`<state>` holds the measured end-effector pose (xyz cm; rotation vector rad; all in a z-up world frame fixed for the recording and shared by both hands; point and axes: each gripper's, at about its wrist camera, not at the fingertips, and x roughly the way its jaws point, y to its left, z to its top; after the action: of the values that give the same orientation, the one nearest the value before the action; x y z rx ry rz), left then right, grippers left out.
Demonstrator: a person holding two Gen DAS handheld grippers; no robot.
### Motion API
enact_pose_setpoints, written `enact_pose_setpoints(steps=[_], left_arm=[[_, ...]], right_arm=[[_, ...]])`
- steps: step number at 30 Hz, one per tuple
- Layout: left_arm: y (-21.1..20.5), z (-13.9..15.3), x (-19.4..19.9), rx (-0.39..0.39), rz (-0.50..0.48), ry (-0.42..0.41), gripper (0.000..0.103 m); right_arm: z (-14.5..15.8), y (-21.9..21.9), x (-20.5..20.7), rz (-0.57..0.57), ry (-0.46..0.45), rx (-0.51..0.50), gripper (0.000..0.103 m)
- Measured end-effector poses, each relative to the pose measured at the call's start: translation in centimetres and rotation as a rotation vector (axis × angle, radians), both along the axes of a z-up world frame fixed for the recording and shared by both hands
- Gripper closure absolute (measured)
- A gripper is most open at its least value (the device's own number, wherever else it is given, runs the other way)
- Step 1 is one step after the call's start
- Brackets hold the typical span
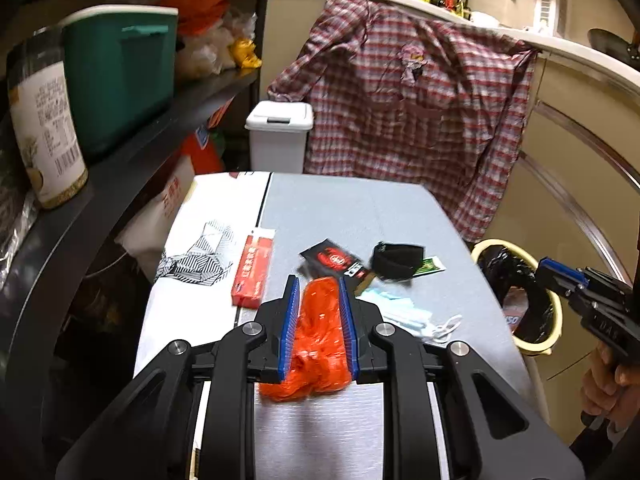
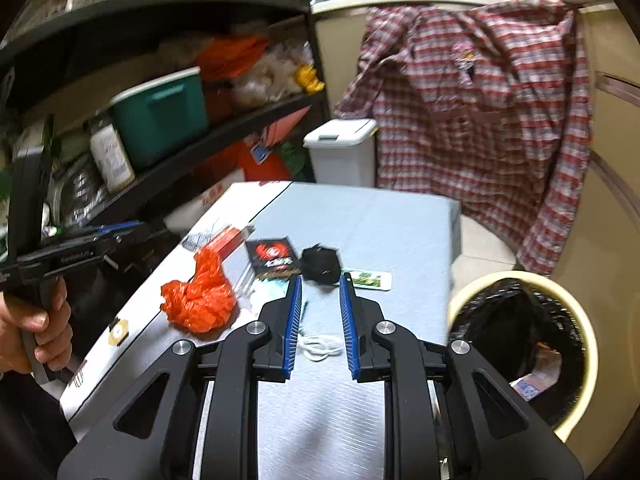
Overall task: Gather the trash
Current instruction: 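Move both grippers back to the table toward the red-orange plastic bag, then close the left gripper on the red-orange bag while the right gripper grasps the blue face mask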
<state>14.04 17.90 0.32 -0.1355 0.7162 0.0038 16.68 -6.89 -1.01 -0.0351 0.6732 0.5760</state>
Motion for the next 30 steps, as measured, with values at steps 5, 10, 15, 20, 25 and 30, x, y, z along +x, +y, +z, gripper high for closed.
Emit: enact_pose_setpoints(steps=[5,10,15,20,25,30], left_arm=[[0.2,-1.7,0.9,0.009,-0.012,0.050,0.073],[-0.2,-3.1,1.8,0.018,-0.022,0.093,0.055],[-0.3,-4.6,2.4,0.027,-0.029,0.139,0.048],[-0.1,-6.0,3.0,0.016,-0.019,0.182,0.042],[-0.1,-7.3,3.6,0.015,-0.036,0.229,0.040],[-0.4,-7.9,3.8,0.020,-0.049,0.250,0.040]], right_arm=[[-1.8,2.8,1.0,0.044,0.032,-0.021,0.083],[-3.6,4.8,2.0,0.076,0.063,-0.051,0.083],[-5.3,6.0,2.9,0.098,0.093,-0.081,0.082],[-6.6,6.9,3.7,0.101,0.116,-0.096,0.082],[-7.8,7.8,4.4,0.128,0.148,-0.114,0.080],[-9.0,8.3,4.7,0.142,0.166,-0.140,0.078]])
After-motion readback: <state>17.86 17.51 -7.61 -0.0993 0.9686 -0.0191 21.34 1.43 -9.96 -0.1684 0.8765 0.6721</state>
